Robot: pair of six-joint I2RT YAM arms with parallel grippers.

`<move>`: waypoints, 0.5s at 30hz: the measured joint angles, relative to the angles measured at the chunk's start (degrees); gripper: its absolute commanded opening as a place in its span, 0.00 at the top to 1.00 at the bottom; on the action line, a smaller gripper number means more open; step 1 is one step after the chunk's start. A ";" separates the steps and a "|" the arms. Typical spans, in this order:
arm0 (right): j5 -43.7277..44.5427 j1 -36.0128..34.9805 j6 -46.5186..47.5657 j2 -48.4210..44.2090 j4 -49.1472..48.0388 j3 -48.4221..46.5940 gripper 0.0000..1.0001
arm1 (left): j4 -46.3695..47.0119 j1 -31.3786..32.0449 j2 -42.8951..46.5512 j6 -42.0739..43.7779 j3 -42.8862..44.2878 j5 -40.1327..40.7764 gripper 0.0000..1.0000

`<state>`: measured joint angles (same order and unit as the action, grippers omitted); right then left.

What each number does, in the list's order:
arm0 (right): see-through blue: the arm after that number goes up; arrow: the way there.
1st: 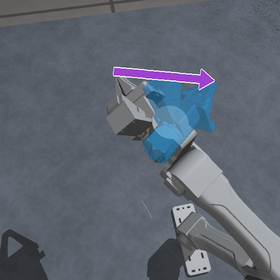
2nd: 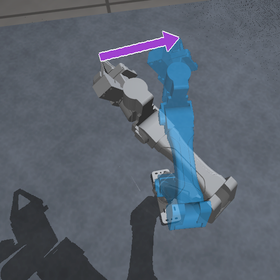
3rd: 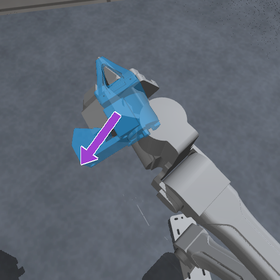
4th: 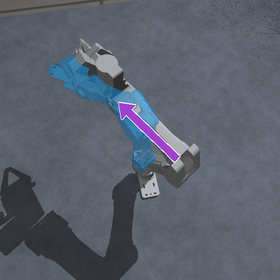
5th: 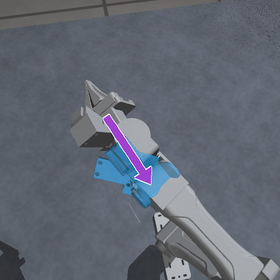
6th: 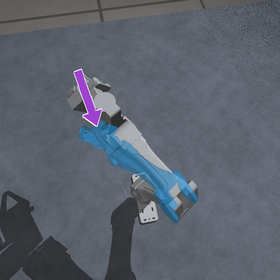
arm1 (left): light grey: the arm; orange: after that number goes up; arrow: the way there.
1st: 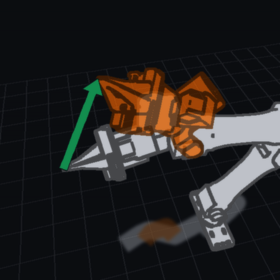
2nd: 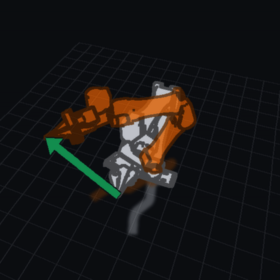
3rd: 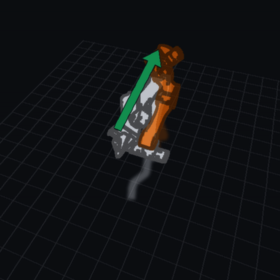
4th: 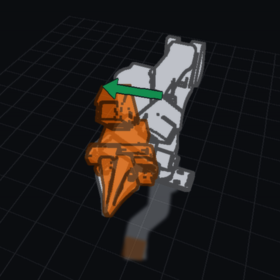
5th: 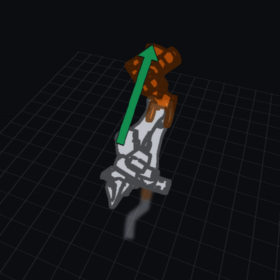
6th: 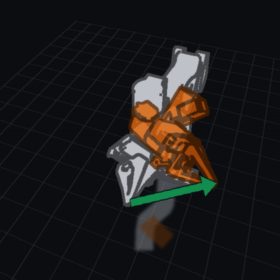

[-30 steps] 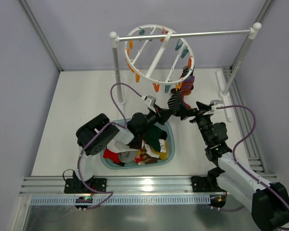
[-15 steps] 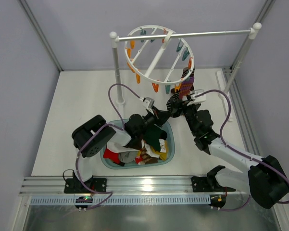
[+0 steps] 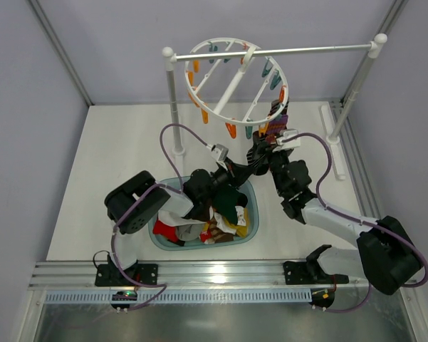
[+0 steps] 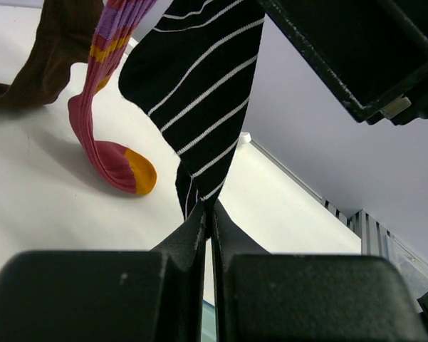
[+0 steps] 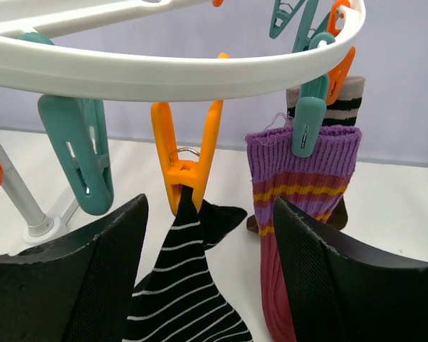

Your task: Remove the socks clipped to the hanger

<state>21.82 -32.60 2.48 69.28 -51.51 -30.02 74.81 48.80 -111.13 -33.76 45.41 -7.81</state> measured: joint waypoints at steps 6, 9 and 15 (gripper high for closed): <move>0.04 -1.01 3.06 3.28 -7.28 0.02 0.28 | 0.00 0.00 0.00 0.00 -0.02 -0.33 1.00; -0.04 -1.22 4.31 4.07 -11.15 0.02 0.30 | 0.00 0.00 0.00 0.00 -0.02 -0.37 1.00; -0.04 -1.42 5.90 4.17 -15.96 0.04 0.42 | 0.00 0.00 0.00 0.20 -0.26 -0.37 1.00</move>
<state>21.78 -34.02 8.38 73.45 -67.46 -29.98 74.81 48.80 -111.13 -33.56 45.15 -8.19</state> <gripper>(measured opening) 0.626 0.003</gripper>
